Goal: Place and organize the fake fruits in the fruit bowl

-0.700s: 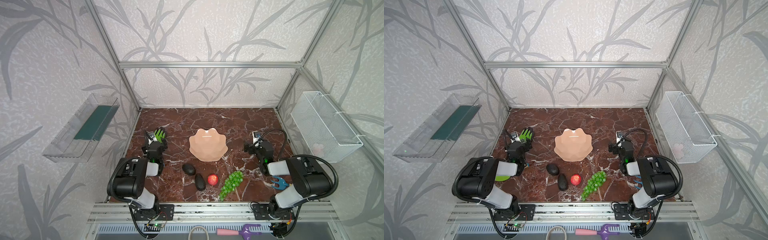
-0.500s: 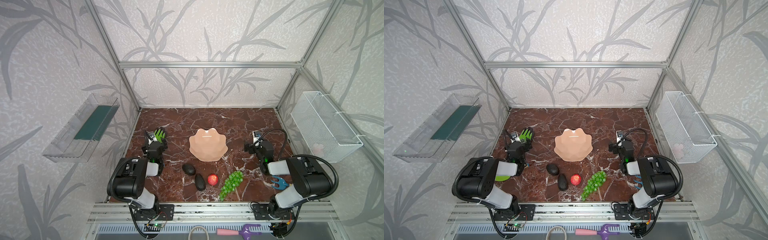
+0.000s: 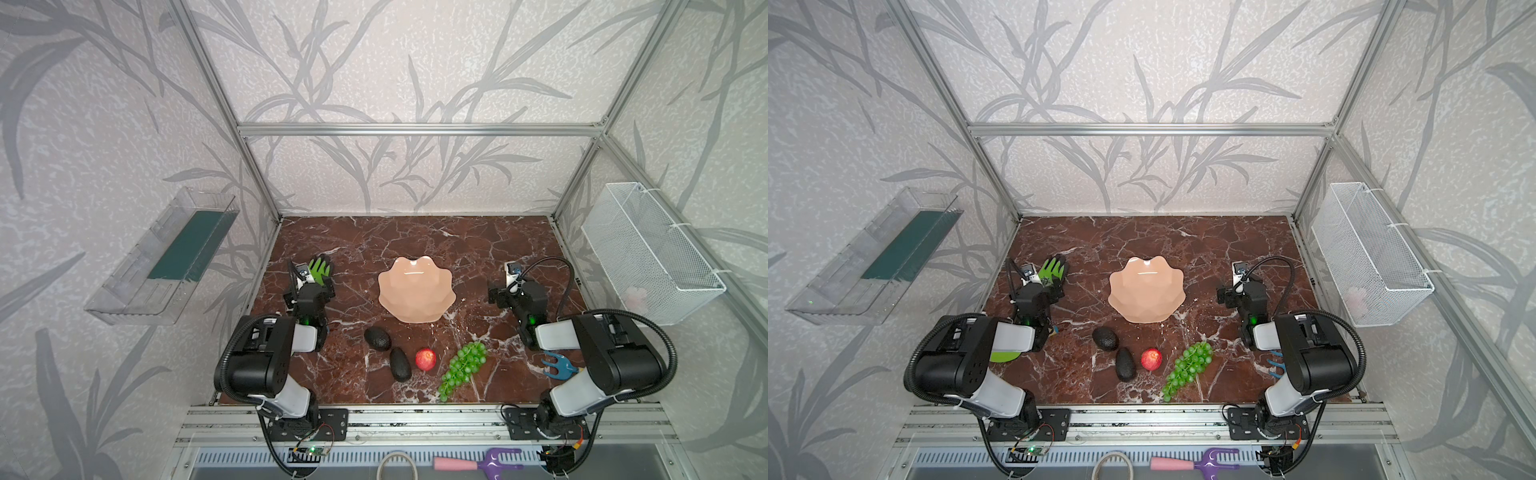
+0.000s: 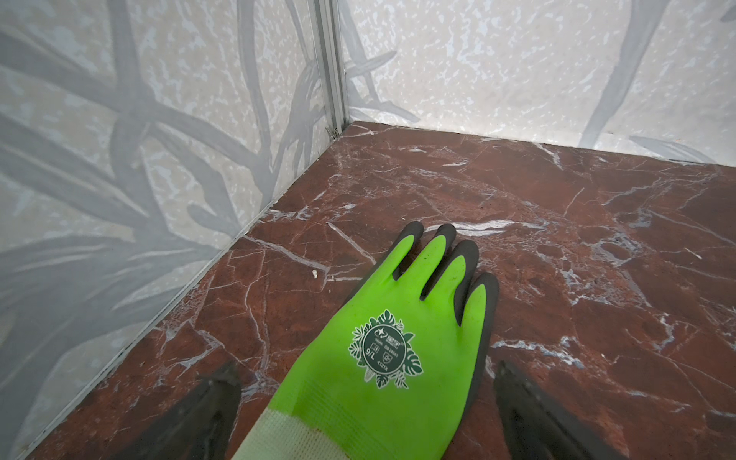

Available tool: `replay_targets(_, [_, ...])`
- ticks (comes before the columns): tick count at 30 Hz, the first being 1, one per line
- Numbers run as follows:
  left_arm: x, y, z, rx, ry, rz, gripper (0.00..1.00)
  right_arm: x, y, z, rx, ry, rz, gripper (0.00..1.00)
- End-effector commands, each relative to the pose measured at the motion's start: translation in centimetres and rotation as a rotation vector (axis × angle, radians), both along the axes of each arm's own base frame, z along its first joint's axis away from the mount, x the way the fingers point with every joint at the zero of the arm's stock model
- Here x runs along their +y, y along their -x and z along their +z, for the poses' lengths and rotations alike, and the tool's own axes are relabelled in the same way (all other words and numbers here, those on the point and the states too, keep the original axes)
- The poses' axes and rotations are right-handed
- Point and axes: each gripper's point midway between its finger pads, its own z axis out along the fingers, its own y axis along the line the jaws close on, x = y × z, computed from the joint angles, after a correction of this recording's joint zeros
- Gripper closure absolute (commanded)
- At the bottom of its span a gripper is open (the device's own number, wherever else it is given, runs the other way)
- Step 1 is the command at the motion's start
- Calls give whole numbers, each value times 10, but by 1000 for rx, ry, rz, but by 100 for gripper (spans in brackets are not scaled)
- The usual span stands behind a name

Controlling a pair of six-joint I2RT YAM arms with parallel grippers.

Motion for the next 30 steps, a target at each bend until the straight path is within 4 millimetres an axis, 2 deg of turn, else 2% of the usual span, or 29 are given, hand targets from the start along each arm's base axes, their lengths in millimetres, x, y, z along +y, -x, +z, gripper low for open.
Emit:
replay_targets(1, [3,-4,7,-25,-6,12,1,-1,-6,10,-32,-8,-5,1])
replay_targets(12, [2,-3,7,-25,-5,10,1,-1,-5,11,-37,-9,-5,1])
replay_targets(13, [1,-5,11,-30,-9,-3,1,-6,-4,13,-45,-7,-35,1])
replay_targets(15, [-8,-9,26,-8,-18,-54,1,-16,-2,25,-48,-5,-98,1])
replay_targets(17, [-7,-6,47,52,6,-23,1,-20,-1,49,-8,10,-136,1])
replay_targets(19, [-2,3,73,97,82,34,1,-22,1,77,42,-91,-198,1])
replay_targets(20, [-6,9,86,124,109,16,1,-18,2,93,53,-172,-201,1])
replay_targets(22, [-12,19,108,113,170,3,1,-9,9,105,85,-351,-209,1])
replay_targets(25, [-21,35,136,22,222,-55,3,29,19,110,106,-457,10,1])
replay_targets(27, [-22,45,143,-14,241,-59,6,46,29,108,177,-503,88,0])
replay_targets(30, [-21,54,145,-15,260,-46,6,70,52,101,318,-550,140,5])
